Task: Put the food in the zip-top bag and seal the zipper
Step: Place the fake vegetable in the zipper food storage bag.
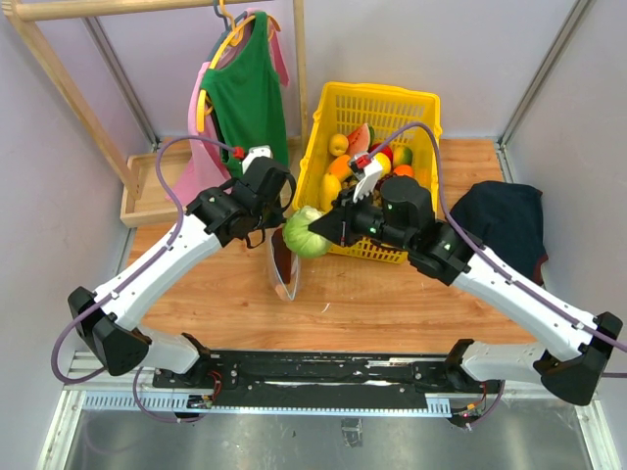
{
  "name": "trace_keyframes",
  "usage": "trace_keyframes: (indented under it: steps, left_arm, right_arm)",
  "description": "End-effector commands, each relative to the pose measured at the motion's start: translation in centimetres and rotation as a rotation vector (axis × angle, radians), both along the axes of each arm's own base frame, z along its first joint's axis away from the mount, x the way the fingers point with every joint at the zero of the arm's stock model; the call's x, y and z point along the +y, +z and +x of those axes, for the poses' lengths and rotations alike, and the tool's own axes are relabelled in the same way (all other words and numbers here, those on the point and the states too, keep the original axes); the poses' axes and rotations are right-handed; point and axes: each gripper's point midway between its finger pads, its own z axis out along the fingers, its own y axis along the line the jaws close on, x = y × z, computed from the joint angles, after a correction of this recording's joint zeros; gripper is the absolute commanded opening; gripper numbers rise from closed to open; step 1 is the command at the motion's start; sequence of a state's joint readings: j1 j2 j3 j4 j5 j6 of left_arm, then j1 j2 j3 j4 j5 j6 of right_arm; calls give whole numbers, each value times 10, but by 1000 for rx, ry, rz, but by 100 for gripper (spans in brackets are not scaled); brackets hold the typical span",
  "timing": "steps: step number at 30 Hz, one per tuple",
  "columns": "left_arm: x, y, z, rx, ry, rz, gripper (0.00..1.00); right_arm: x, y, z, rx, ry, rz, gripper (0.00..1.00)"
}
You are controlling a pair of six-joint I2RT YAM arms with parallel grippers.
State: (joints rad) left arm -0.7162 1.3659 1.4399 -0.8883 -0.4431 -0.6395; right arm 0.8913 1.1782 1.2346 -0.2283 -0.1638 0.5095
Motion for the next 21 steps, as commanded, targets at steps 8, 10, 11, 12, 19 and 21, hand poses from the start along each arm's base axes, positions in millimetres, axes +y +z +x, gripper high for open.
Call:
trace_keyframes:
  steps: [8,10,11,12,19,21]
  left_arm:
    - [-7,24,4,-63,23,-49,0]
    - [-5,27,2,-72,27,-58,0]
    - [-5,29,1,-76,26,-67,0]
    - [-5,30,-1,-76,21,-74,0]
    - [-3,33,-5,-62,24,-79,0]
    - [-2,35,-7,-66,27,-84,0]
  right_arm:
    - [19,-6,-27,69,111,47,1]
    - [10,-6,-24,51,73,36,1]
    - [7,-5,-24,44,58,35,1]
    - [4,-4,-24,39,52,38,1]
    - [7,7,-41,35,118,59,1]
    - [10,6,-46,36,131,57,1]
